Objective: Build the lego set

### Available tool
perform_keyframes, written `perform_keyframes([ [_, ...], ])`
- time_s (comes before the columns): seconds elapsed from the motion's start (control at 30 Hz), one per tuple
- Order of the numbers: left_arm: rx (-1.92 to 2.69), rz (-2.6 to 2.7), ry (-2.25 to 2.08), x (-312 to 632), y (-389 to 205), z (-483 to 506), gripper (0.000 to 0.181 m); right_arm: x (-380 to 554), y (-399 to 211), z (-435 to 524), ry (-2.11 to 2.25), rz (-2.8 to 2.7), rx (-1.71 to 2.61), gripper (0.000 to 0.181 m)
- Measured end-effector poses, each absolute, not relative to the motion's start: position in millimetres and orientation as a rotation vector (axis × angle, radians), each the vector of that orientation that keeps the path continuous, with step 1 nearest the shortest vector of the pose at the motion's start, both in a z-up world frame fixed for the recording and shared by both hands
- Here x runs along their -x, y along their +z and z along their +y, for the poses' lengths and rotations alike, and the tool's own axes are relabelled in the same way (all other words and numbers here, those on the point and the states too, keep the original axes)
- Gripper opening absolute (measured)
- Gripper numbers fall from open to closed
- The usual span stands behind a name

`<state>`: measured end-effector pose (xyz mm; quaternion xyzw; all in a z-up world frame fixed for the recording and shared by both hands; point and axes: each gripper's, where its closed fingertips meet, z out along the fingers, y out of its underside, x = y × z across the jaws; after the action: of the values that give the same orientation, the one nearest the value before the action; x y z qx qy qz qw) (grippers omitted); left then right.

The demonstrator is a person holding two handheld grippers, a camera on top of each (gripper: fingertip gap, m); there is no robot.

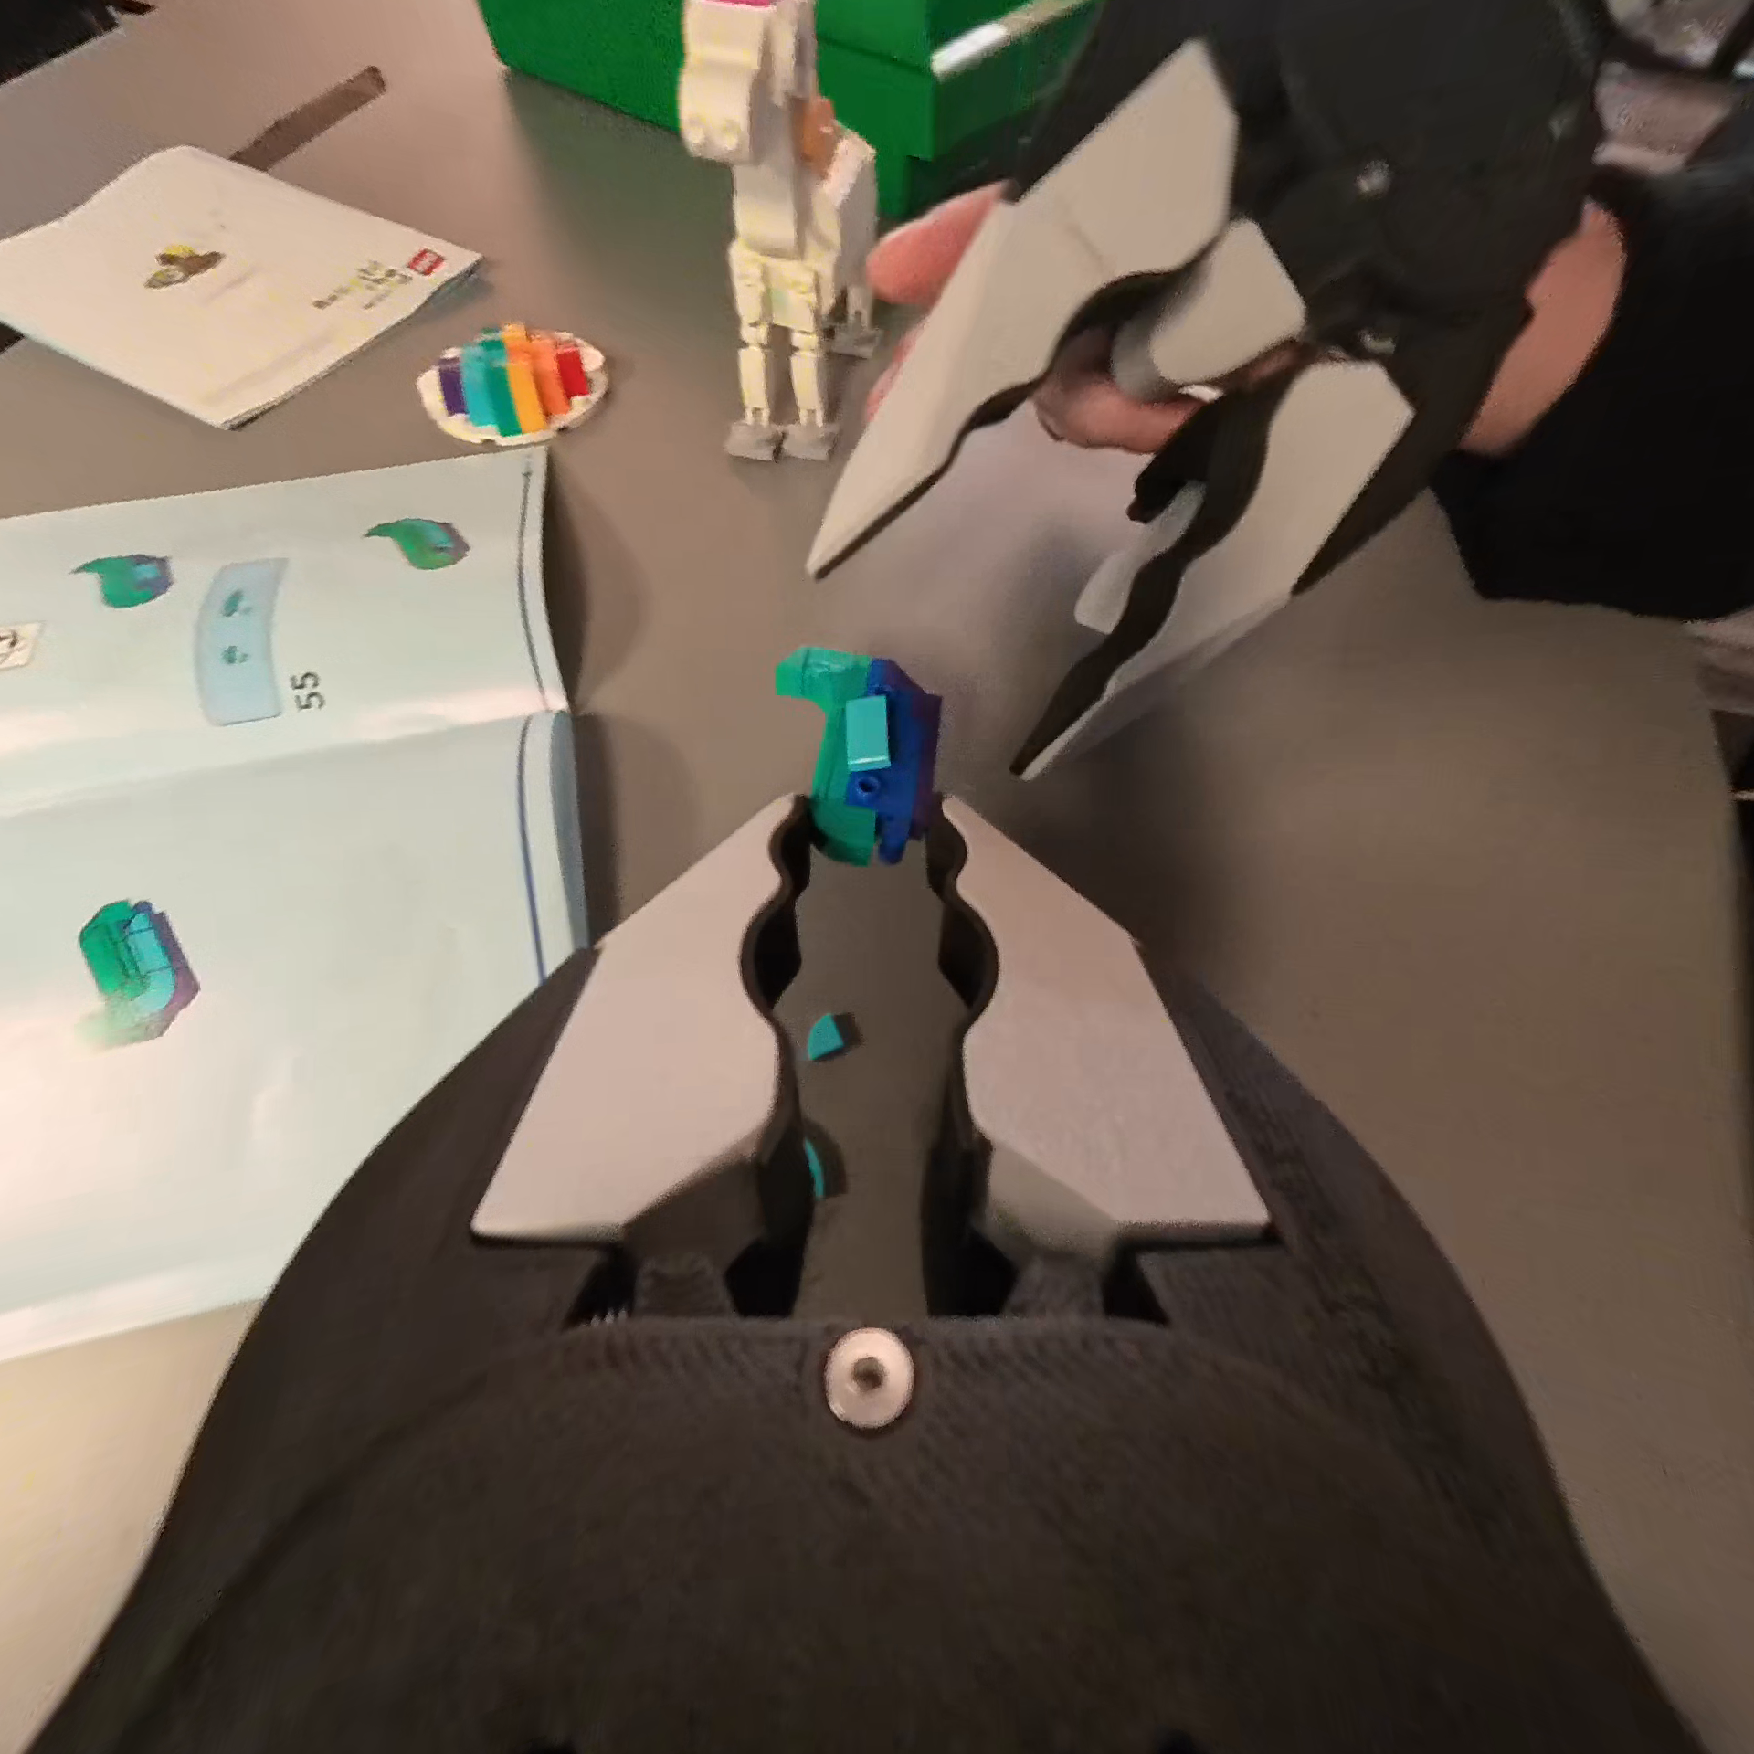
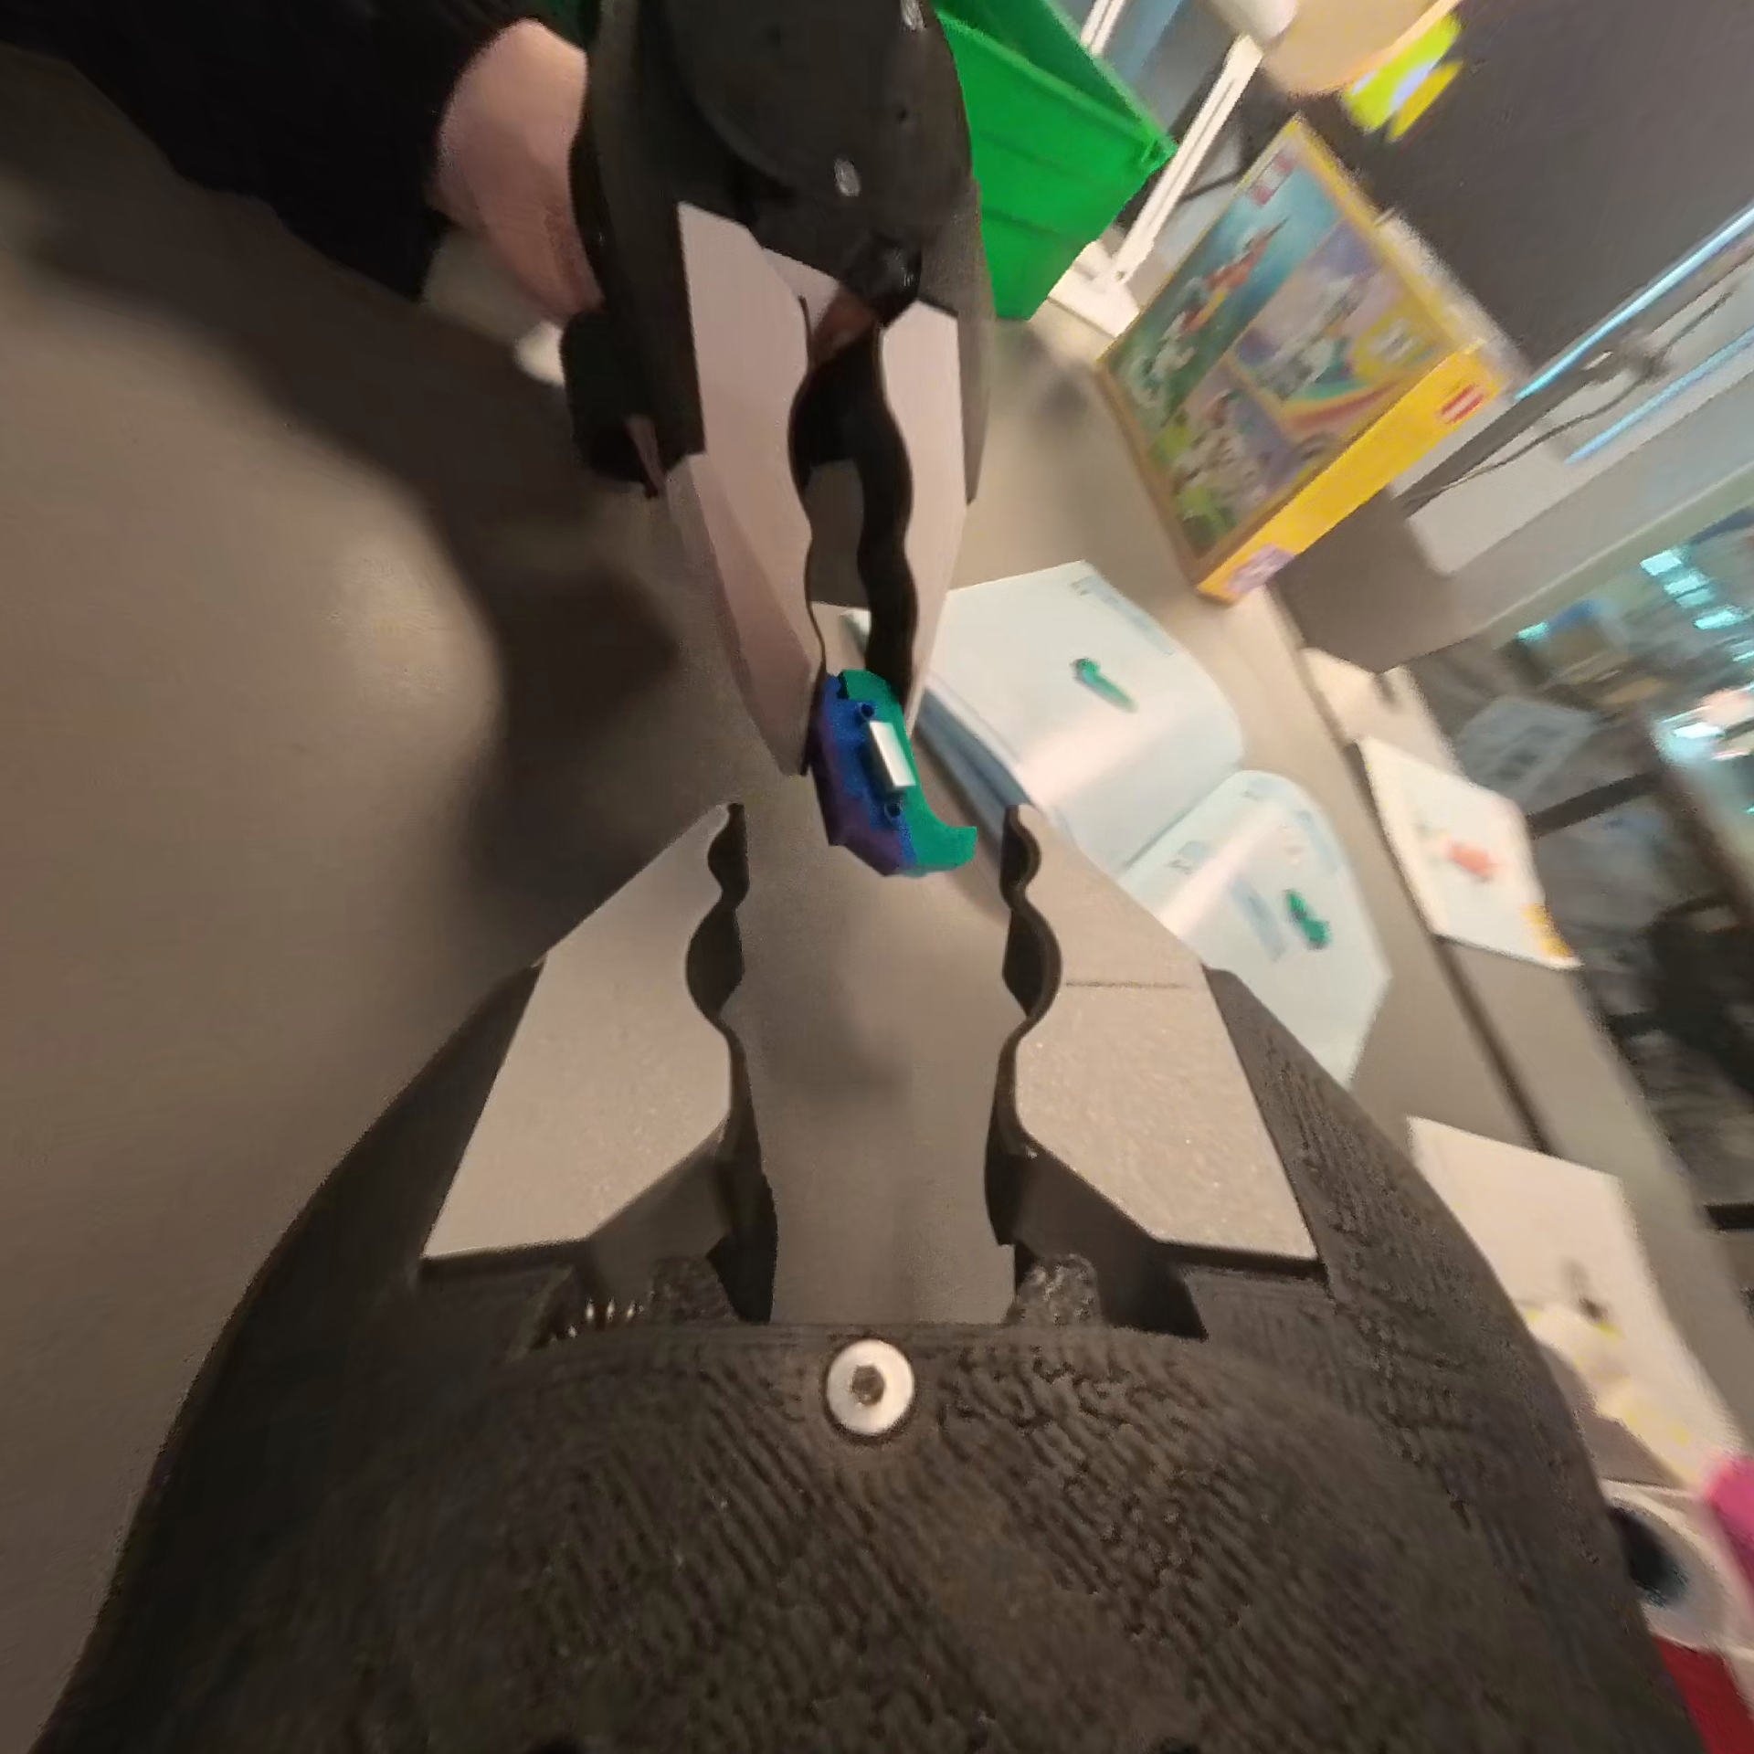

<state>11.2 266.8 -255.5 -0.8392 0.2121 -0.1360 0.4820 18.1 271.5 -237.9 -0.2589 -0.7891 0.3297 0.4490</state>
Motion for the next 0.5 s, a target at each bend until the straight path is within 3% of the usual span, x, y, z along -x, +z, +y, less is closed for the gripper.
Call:
perform_keyframes([
  [0.5,2.075,0.367,-0.343,-1,-254,273,0.024,7,-247,271,0.135,-1.822,0.191,0.041],
])
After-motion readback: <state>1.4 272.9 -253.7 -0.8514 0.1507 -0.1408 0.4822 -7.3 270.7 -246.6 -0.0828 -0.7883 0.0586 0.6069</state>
